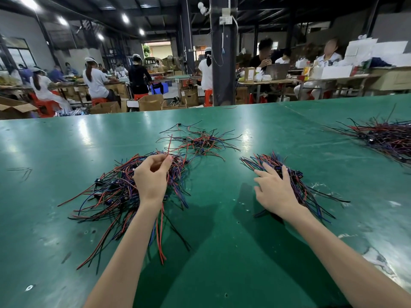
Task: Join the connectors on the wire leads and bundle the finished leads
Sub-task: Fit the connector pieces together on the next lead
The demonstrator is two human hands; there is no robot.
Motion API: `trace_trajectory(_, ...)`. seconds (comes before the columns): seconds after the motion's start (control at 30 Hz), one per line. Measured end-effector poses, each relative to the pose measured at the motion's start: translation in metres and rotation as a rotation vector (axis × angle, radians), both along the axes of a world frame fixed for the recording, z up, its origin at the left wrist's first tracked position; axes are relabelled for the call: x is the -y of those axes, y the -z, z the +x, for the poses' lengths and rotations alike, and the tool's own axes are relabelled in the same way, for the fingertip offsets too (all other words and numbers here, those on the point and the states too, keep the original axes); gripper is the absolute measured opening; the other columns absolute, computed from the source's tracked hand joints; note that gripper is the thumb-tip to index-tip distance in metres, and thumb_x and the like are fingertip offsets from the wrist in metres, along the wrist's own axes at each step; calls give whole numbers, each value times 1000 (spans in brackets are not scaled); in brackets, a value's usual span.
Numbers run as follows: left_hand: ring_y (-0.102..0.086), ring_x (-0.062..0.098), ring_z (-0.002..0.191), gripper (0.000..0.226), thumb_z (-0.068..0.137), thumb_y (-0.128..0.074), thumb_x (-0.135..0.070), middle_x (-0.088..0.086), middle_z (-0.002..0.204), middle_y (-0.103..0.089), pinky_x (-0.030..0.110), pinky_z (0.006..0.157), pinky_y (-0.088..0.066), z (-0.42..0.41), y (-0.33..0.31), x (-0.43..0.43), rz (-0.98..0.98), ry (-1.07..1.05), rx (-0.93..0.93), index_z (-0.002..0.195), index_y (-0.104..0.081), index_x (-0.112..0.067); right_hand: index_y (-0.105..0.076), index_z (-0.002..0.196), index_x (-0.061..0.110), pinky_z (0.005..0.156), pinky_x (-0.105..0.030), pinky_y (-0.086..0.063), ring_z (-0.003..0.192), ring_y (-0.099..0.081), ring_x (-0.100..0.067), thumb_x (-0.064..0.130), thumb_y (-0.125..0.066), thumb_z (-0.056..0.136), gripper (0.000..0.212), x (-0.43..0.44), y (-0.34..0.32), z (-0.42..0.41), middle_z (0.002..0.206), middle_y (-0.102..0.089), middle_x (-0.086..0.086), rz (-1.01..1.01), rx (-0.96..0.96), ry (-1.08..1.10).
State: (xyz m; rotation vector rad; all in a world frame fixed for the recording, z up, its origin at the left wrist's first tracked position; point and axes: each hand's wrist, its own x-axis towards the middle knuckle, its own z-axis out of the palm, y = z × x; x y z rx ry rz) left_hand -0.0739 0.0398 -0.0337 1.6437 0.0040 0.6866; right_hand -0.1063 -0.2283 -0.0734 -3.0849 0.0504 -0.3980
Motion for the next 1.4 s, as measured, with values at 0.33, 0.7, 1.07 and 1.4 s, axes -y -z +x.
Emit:
trace_trajectory(0.33, -59, 7, 55, 5, 69, -70, -16, -5, 65, -67, 19, 56, -52, -23, -18, 17, -515, 541, -24, 75, -71, -16, -70, 110, 7, 93, -17, -42, 100, -61, -13, 9, -66, 88, 22, -41, -9, -19, 108, -70, -4, 778, 44, -392)
trace_trajectory(0.7, -68, 16, 68, 16, 68, -69, -6, 3, 69, -67, 28, 75, -59, -30, -1, 47, -566, 717, -215, 83, -63, -3, -70, 98, 5, 66, -23, -55, 67, -67, -16, 7, -71, 73, 25, -69, -11, -36, 88, -71, -17, 1671, -498, -565)
trace_trajectory(1.07, -62, 13, 71, 8, 92, -58, -9, 8, 90, -67, 19, 66, -54, -30, 11, 47, 27, 759, -511, 97, -63, -6, -69, 90, 5, 59, -21, -55, 55, -61, -8, 1, -57, 89, 13, -52, -22, -24, 65, -63, -3, 1811, -202, -359)
trace_trajectory(1.4, -70, 17, 85, 21, 94, -50, -4, 13, 95, -72, 25, 76, -56, -42, 8, 48, 22, 1127, -634, 108, -65, 2, -68, 94, 4, 69, -30, -60, 71, -69, -19, 1, -53, 92, 15, -35, -23, -15, 77, -71, -6, 2032, -203, -185)
